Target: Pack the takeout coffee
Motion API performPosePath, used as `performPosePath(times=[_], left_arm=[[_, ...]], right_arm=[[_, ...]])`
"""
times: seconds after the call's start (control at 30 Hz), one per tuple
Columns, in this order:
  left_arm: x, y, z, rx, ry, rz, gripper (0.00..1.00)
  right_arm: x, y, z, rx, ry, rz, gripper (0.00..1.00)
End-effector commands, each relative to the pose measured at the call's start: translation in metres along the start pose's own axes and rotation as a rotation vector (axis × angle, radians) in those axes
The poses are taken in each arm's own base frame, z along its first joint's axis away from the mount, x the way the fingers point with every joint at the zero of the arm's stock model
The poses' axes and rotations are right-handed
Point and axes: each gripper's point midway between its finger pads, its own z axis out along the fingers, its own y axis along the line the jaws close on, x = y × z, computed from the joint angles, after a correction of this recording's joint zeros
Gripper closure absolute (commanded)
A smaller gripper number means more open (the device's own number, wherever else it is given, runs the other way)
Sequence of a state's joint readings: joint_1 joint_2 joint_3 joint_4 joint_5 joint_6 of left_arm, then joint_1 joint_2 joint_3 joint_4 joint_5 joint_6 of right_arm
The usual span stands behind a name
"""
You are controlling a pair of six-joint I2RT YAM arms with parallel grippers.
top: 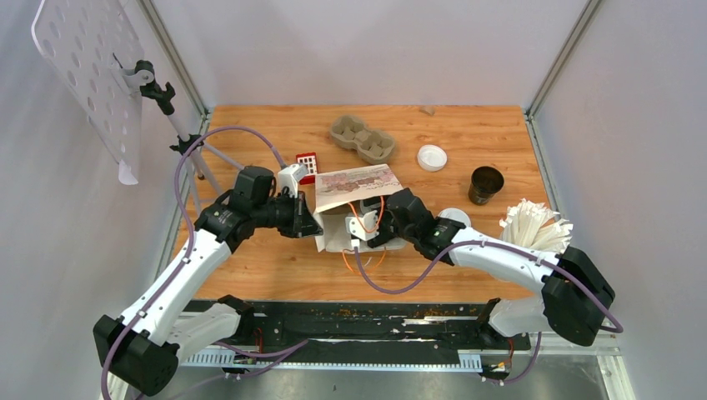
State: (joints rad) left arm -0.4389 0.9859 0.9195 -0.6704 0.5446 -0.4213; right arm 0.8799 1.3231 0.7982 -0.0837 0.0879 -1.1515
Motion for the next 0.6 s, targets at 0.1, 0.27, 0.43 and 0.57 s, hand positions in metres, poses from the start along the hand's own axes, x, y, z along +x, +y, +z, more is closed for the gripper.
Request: performPosePath(times=[0.1,0.27,0.43,0.57], left_arm=[[-0.009,-0.013,-0.003,0.045,-0.009,0.037,1.00],[-0.007,-0.012,-0.002,0.047,0.001,0.033,1.00],[-0.008,-0.013,-0.002,0.050,-0.003,0.029,1.00],[-0.008,-0.013,-0.001,0.053,-0.001,0.027,1.00]], right_arm=[[-0.002,-0.018,0.004,0.077,-0.036,-0.027,0.40],[-0.004,-0.019,0.008,0.074,-0.063,-0.019,0.40],[-0.006,-0.016,0.011,0.063,-0.076,-0.019,0.40],[-0.005,-0.016,0.012,0.064,-0.074,-0.022,0.40]])
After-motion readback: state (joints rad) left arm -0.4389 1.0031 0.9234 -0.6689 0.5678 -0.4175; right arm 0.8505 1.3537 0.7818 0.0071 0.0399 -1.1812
